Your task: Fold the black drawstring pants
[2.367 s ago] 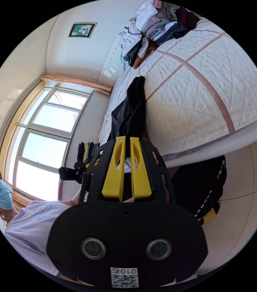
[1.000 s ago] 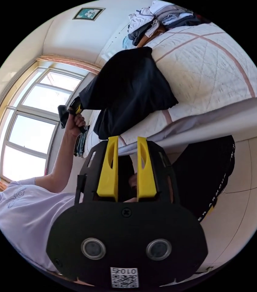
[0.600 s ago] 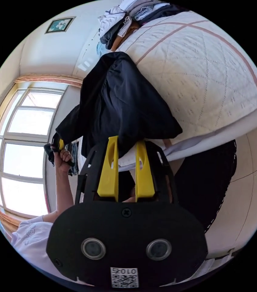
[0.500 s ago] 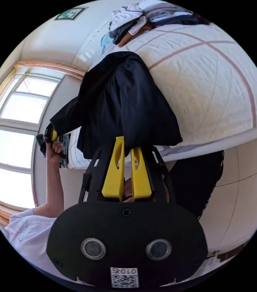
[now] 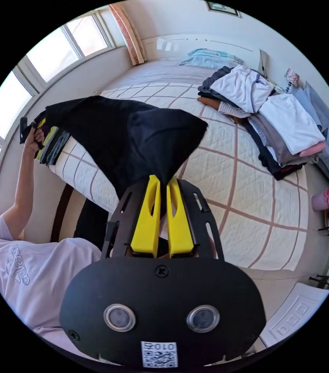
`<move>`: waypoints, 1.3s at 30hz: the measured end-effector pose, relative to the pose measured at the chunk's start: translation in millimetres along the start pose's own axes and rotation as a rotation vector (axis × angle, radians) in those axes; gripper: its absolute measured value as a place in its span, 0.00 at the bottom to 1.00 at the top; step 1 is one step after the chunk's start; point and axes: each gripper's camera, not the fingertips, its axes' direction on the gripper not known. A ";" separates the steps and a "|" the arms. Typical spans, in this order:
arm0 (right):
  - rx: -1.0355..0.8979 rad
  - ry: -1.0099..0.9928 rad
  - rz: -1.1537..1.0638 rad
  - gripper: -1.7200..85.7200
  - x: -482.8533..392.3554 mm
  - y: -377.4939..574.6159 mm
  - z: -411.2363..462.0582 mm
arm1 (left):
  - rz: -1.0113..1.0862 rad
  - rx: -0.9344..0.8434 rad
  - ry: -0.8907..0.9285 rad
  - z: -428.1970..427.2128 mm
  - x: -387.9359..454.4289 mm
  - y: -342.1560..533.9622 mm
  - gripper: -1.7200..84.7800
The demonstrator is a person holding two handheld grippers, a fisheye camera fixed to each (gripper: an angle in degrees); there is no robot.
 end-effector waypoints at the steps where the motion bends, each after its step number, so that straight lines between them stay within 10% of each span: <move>1: 0.005 -0.015 0.015 0.07 7.3 -1.3 -0.1 | -0.021 -0.023 -0.006 -7.7 -12.3 -3.4 0.04; 8: 0.203 0.161 0.242 0.11 38.8 45.7 42.3 | -0.350 -0.128 -0.172 8.1 -125.5 85.6 0.04; 23: 0.046 0.229 -0.471 0.18 -180.1 98.4 175.5 | -0.331 0.066 -0.250 -67.3 -108.3 219.2 0.02; 34: 0.051 0.012 -0.261 0.11 -80.8 98.6 101.2 | -0.299 0.005 -0.193 -63.9 -74.8 248.4 0.02; 39: 0.280 0.188 0.336 0.11 87.1 167.1 -1.7 | -0.260 -0.002 -0.170 -54.0 -55.5 241.3 0.02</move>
